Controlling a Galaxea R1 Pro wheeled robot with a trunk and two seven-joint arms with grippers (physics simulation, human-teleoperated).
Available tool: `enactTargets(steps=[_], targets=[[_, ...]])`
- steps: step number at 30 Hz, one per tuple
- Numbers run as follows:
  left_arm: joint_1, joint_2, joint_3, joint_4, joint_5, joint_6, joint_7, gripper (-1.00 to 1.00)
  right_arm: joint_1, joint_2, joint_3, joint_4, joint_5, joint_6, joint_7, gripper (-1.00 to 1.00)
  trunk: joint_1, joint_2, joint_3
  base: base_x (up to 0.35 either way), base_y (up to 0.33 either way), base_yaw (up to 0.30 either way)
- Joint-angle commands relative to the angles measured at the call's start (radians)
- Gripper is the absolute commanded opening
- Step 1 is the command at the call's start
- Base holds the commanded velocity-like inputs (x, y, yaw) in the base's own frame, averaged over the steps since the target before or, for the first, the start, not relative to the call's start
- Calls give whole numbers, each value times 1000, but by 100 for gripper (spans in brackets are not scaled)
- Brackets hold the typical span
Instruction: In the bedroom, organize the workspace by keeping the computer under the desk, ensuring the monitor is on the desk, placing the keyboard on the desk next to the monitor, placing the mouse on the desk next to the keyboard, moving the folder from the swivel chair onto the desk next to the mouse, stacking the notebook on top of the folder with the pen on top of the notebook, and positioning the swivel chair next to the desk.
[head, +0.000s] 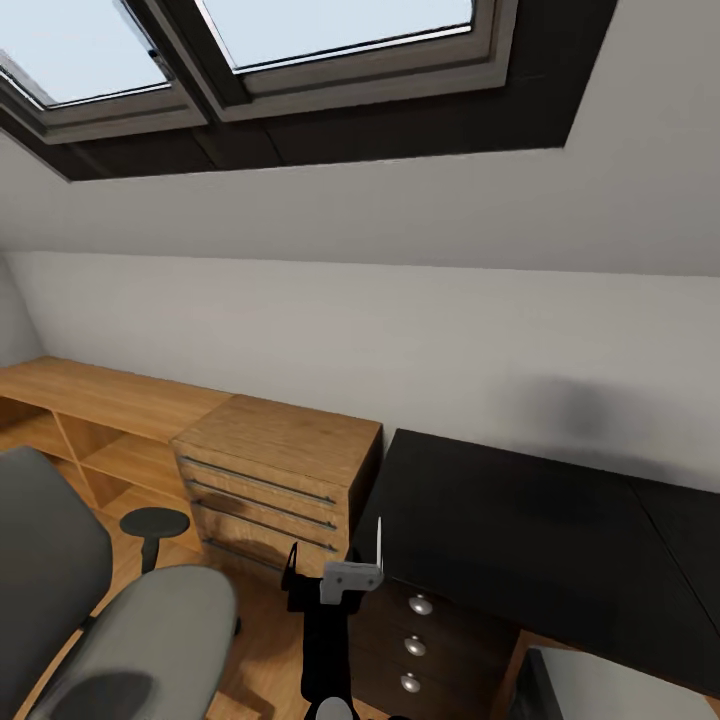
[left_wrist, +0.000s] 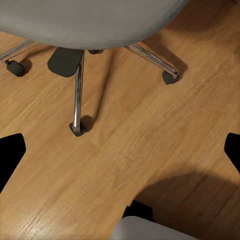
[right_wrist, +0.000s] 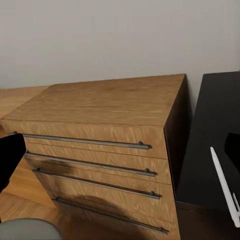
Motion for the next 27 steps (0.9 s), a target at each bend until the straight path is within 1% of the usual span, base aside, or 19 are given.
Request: enactTargets(steps=[1, 5, 8, 12, 13, 14, 17, 19, 23, 25, 27], targets=[[-1, 0, 2, 1, -5, -4, 3, 100, -2, 0, 3, -1, -6, -6, -4, 100, 0, -1, -1, 0, 0, 2], [-1, 0, 2, 1, -5, -4, -2, 100, -2, 0, 3, 0, -1, -6, -4, 100, 0, -1, -1, 0, 0, 1], [-1, -1, 2, 1, -5, -5, -5, 100, -2, 0, 3, 0, 23, -8, -3, 100, 0, -1, -1, 0, 0, 0], [-1, -2, 2, 1, -5, -6, -7, 100, -2, 0, 2, 2, 72, -10, -3, 100, 0, -1, -1, 0, 0, 0], [-1, -2, 2, 1, -5, -6, -7, 100, -2, 0, 2, 3, 87, -10, -3, 100, 0, -1, -1, 0, 0, 0], [-1, -3, 2, 1, -5, -7, -7, 100, -2, 0, 2, 4, 114, -8, -4, 100, 0, -1, -1, 0, 0, 0], [-1, -4, 2, 1, -5, -9, -7, 100, -2, 0, -1, 9, 151, -1, -5, 100, 0, -1, -1, 0, 0, 0], [-1, -5, 2, 0, -6, -9, -7, 100, -2, 0, -4, 17, 155, 7, -4, 100, 0, -1, -1, 0, 0, 0], [-1, -10, 1, -4, -7, -14, -8, 100, -2, 0, -12, 31, 147, 53, 20, 100, 0, -1, -1, 0, 0, 0], [-1, -12, 0, -12, -7, -14, -8, 100, -3, 0, -23, 32, 143, 81, 40, 100, 0, -1, -1, 0, 0, 0], [-1, -13, 0, -34, -7, -15, -7, 100, -4, 0, -45, 31, 140, 114, 63, 100, 0, -1, -1, 0, 0, 0]])
